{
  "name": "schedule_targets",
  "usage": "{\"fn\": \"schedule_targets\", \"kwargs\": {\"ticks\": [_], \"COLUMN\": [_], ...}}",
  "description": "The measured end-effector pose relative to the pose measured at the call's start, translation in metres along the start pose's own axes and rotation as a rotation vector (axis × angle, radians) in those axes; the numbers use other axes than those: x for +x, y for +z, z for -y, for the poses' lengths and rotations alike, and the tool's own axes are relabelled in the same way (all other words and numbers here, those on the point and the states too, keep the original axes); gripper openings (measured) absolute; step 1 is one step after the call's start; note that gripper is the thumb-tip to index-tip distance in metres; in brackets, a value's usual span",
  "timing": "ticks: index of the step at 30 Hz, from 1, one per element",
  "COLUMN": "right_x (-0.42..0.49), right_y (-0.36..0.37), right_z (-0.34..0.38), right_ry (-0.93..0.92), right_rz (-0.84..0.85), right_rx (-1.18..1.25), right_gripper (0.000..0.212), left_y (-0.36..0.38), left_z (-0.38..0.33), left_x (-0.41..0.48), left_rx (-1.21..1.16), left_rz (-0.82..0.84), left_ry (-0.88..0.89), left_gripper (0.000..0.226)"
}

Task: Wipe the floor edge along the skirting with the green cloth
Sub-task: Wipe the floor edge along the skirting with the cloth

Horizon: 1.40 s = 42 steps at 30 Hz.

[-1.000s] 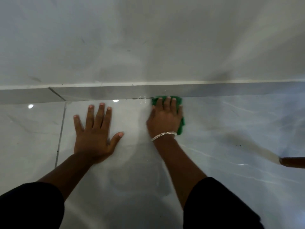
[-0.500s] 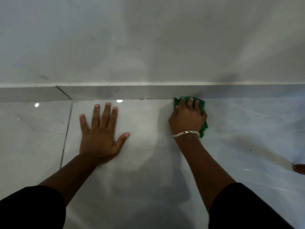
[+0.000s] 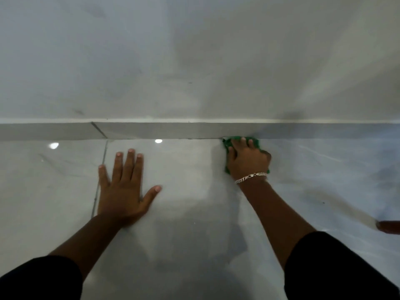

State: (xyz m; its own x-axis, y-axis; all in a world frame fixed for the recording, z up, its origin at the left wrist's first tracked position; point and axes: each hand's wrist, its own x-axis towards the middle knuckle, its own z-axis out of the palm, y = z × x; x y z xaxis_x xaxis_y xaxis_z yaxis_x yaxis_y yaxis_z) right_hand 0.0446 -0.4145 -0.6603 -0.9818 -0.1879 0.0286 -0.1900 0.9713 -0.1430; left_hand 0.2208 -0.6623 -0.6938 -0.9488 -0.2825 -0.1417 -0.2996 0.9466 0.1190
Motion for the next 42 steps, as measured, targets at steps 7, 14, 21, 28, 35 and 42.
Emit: {"fn": "schedule_targets", "kwargs": {"ticks": [7,14,21,28,35,42], "right_x": [-0.021,-0.004,0.003,-0.020,0.013,-0.025], "right_y": [0.025,-0.006,0.005,0.012,-0.012,0.019], "right_z": [0.129,0.052,0.057,0.130,-0.013,0.147], "right_ry": [-0.095,-0.234,0.181,-0.231,0.029,-0.054], "right_rz": [0.150,0.090,0.108,0.136,0.077,0.139], "right_rx": [-0.039,-0.004,-0.075,-0.017,-0.166,-0.035], "right_gripper": [0.054,0.027,0.037,0.037,0.025,0.041], "left_y": [0.006,-0.002,0.004,0.003,0.002,0.006], "left_z": [0.004,0.003,0.004,0.006,0.004,0.004], "left_x": [0.005,0.002,0.006,0.006,0.005,0.007], "left_rx": [0.046,0.036,0.047,0.059,0.051,0.042], "left_rz": [0.017,0.040,0.022,0.039,0.028,0.027], "left_ry": [0.000,-0.004,0.035,0.025,0.028,0.050], "left_gripper": [0.097,0.098,0.097,0.097,0.097,0.098]}}
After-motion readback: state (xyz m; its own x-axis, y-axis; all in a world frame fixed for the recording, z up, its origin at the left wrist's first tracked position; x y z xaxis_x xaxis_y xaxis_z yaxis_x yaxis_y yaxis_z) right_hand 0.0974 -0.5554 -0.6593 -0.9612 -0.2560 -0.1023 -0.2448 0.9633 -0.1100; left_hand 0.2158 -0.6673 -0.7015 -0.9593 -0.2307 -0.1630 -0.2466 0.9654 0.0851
